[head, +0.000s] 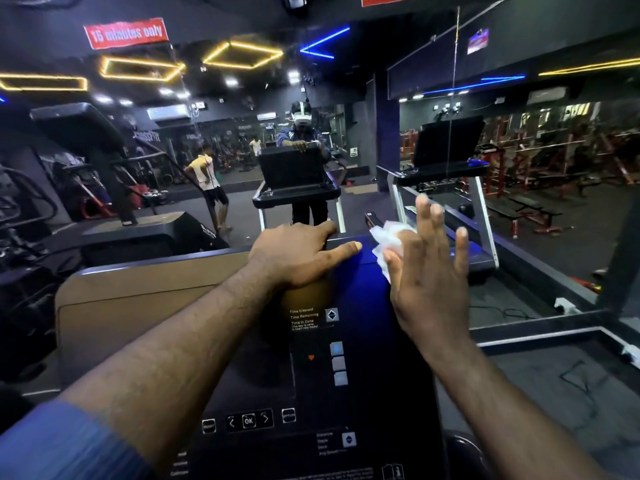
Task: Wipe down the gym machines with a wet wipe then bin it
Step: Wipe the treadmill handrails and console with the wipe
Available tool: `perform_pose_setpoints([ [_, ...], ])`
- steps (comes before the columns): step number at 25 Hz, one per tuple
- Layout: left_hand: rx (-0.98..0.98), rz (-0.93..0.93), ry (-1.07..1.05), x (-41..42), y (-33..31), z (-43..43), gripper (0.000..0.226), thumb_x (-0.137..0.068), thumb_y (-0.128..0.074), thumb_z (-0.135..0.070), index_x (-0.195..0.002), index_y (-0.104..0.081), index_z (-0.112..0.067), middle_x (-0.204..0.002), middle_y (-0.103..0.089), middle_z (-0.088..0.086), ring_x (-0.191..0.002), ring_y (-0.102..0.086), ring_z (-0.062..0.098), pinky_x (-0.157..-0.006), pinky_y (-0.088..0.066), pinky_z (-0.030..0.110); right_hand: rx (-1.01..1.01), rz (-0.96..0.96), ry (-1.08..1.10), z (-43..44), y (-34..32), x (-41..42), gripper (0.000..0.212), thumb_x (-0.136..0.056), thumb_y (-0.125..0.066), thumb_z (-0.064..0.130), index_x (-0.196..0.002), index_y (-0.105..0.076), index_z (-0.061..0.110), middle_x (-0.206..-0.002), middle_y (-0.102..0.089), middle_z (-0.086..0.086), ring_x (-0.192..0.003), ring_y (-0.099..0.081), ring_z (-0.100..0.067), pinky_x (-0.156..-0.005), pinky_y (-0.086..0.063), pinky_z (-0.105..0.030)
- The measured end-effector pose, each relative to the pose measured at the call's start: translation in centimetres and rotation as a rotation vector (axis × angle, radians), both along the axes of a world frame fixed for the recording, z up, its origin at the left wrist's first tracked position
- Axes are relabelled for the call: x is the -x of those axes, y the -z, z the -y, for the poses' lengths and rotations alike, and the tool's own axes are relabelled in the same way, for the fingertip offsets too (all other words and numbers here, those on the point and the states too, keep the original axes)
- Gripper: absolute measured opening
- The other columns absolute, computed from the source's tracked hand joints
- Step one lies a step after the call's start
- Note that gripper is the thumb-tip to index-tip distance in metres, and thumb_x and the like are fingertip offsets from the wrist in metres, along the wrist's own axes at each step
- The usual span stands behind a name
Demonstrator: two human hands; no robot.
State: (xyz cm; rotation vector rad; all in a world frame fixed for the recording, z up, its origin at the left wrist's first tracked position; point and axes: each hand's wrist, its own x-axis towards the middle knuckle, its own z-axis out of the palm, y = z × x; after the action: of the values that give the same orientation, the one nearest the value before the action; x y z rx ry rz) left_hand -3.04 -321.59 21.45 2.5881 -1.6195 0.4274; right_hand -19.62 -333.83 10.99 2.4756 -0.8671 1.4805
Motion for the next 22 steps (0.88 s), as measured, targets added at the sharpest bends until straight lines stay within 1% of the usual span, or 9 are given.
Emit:
perform_pose_setpoints([
  [2,0.003,0.013,0.006,-0.1,0.0,0.0,0.075,-0.089,-0.02,-0.09,-0.135,-0.05,-0.039,-0.123,-0.07,0.001,-0.11,-0.065,0.028,-0.077,-0.04,0.041,0.094,0.016,0.049,0.3,0.9,-0.1,0.04,-0.11,-0.052,0.029,-0.147,-0.053,0.014,-0.171,-0.021,-0.008,-0.157,-0.023,-0.028,-0.126,-0.019,-0.052],
  [5,0.006,0.025,0.0,-0.3,0.2,0.2,0.078,-0.087,-0.018,-0.093,-0.134,-0.05,-0.038,-0.119,-0.071,0.0,-0.107,-0.066,0.028,-0.074,-0.041,0.041,0.092,0.045,0.084,-1.8,7.1,1.4,0.055,-0.102,-0.066,0.023,-0.154,-0.049,0.022,-0.149,-0.038,-0.008,-0.128,-0.049,-0.032,-0.106,-0.039,-0.051],
  [7,0.017,0.036,-0.006,-0.3,0.3,0.2,0.078,-0.087,-0.017,-0.094,-0.13,-0.051,-0.039,-0.115,-0.071,-0.001,-0.105,-0.066,0.028,-0.073,-0.041,0.041,0.021,0.015,0.036,-2.3,7.4,1.3,0.073,-0.088,-0.078,0.006,-0.154,-0.05,0.018,-0.144,-0.041,-0.008,-0.126,-0.048,-0.031,-0.105,-0.037,-0.05],
  [9,0.031,0.045,0.011,-0.2,0.4,0.2,0.074,-0.086,-0.016,-0.094,-0.124,-0.051,-0.041,-0.111,-0.071,-0.001,-0.103,-0.066,0.028,-0.073,-0.042,0.042,-0.011,-0.047,-0.007,-2.3,4.3,0.4,0.077,-0.088,-0.072,0.001,-0.158,-0.041,0.01,-0.159,-0.034,-0.008,-0.146,-0.036,-0.026,-0.121,-0.023,-0.046],
  [11,0.051,0.053,0.024,-0.3,0.6,0.0,0.072,-0.085,-0.015,-0.095,-0.12,-0.05,-0.043,-0.108,-0.071,-0.002,-0.101,-0.067,0.028,-0.073,-0.043,0.042,-0.009,-0.121,-0.028,-2.1,2.5,-0.4,0.073,-0.101,-0.055,0.012,-0.165,-0.02,0.011,-0.173,-0.014,-0.003,-0.16,-0.013,-0.019,-0.129,-0.005,-0.046],
  [13,0.073,0.071,0.027,-0.4,0.6,0.0,0.073,-0.085,-0.014,-0.095,-0.121,-0.05,-0.043,-0.108,-0.072,-0.002,-0.101,-0.067,0.028,-0.073,-0.043,0.042,-0.062,-0.181,-0.061,-2.9,4.1,0.3,0.068,-0.108,-0.037,0.033,-0.167,-0.01,0.015,-0.175,-0.002,0.001,-0.161,-0.003,-0.016,-0.13,-0.004,-0.048],
  [16,0.061,0.112,0.017,-0.3,0.9,0.2,0.077,-0.086,-0.017,-0.094,-0.129,-0.051,-0.04,-0.115,-0.071,0.0,-0.106,-0.067,0.031,-0.073,-0.041,0.042,-0.141,-0.291,-0.103,-6.6,11.6,4.6,0.082,-0.104,-0.03,0.064,-0.166,-0.017,0.011,-0.175,-0.009,-0.004,-0.161,-0.013,-0.024,-0.127,-0.015,-0.052],
  [18,0.054,0.117,0.009,-0.3,1.0,0.2,0.081,-0.085,-0.017,-0.095,-0.134,-0.05,-0.04,-0.117,-0.071,0.0,-0.107,-0.066,0.03,-0.074,-0.04,0.041,-0.123,-0.296,-0.084,-7.9,13.8,5.9,0.092,-0.099,-0.031,0.076,-0.165,-0.023,0.012,-0.174,-0.015,-0.004,-0.159,-0.021,-0.026,-0.124,-0.022,-0.059],
  [22,0.047,0.119,0.002,-0.2,0.7,0.3,0.083,-0.085,-0.016,-0.094,-0.141,-0.046,-0.04,-0.123,-0.07,0.001,-0.11,-0.066,0.03,-0.075,-0.041,0.041,-0.151,-0.284,0.016,-4.1,3.9,1.0,0.094,-0.097,-0.018,0.081,-0.167,0.003,0.022,-0.175,0.006,0.005,-0.161,0.003,-0.016,-0.127,0.002,-0.061],
])
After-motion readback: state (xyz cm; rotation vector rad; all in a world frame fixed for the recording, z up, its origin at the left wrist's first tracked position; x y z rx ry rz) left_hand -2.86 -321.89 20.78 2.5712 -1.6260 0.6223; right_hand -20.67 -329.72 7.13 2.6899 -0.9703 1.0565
